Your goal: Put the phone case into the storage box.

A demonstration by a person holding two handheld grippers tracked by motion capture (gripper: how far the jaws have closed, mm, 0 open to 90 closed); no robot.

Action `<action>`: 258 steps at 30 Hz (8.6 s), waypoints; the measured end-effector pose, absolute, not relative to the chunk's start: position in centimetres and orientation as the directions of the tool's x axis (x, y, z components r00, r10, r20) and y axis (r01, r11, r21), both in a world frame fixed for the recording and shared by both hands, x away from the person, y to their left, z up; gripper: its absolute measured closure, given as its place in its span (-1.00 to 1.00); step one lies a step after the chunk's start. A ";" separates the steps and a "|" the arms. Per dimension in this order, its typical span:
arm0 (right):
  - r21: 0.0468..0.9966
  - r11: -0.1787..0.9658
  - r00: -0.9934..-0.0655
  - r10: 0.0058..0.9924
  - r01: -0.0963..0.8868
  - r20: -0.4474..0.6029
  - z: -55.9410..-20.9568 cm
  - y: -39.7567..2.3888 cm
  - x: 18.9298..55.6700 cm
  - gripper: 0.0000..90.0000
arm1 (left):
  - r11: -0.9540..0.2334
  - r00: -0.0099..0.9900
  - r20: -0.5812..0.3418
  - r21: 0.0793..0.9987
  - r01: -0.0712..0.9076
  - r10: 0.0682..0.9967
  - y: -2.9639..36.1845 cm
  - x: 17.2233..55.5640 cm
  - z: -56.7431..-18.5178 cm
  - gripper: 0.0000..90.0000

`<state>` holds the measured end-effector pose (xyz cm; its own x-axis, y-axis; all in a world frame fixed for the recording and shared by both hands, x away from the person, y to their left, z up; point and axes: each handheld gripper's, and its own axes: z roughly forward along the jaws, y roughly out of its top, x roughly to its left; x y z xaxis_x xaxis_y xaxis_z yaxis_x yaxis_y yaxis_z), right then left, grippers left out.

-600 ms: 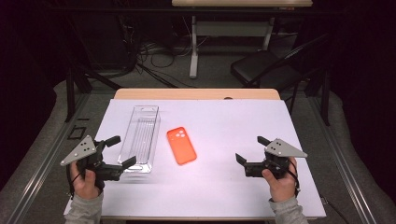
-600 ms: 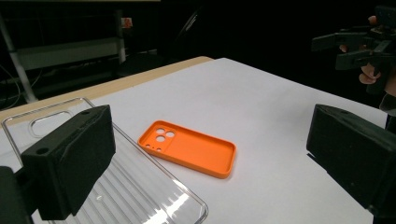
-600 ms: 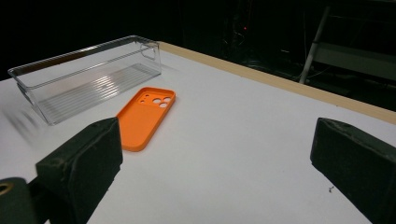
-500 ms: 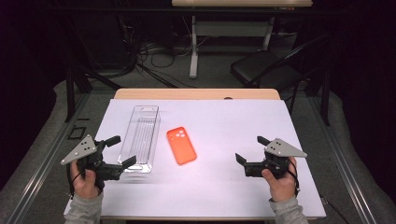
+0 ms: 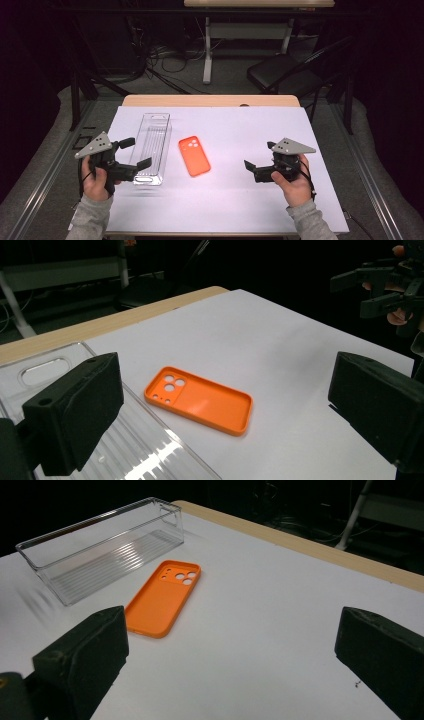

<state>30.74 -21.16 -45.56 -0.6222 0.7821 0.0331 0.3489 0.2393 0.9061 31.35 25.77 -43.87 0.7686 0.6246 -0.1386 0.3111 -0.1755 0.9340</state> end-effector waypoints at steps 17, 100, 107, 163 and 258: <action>0.846 0.283 -0.644 0.760 0.451 0.090 -42.8 -19.2 34.2 -0.99 | -0.148 0.769 -0.196 0.924 0.352 0.609 23.2 35.7 -40.6 -0.96; 0.508 0.479 -0.606 0.787 0.716 0.113 -47.8 -4.2 45.6 0.06 | -0.191 0.644 -0.176 0.868 0.458 0.745 24.7 37.6 -41.7 -0.83; 0.485 0.477 -0.597 0.793 0.733 0.123 -48.2 -3.9 45.9 0.04 | -0.194 0.645 -0.175 0.867 0.459 0.744 24.6 37.6 -41.8 -0.82; 0.289 0.385 -0.443 0.880 0.876 0.172 -52.1 -2.6 46.1 0.42 | -0.190 0.637 -0.187 0.859 0.476 0.748 24.8 37.9 -42.2 -0.75; 0.266 0.338 -0.392 0.902 0.903 0.182 -52.9 -3.1 45.9 0.99 | -0.183 0.619 -0.194 0.852 0.491 0.761 25.1 38.1 -42.6 -0.72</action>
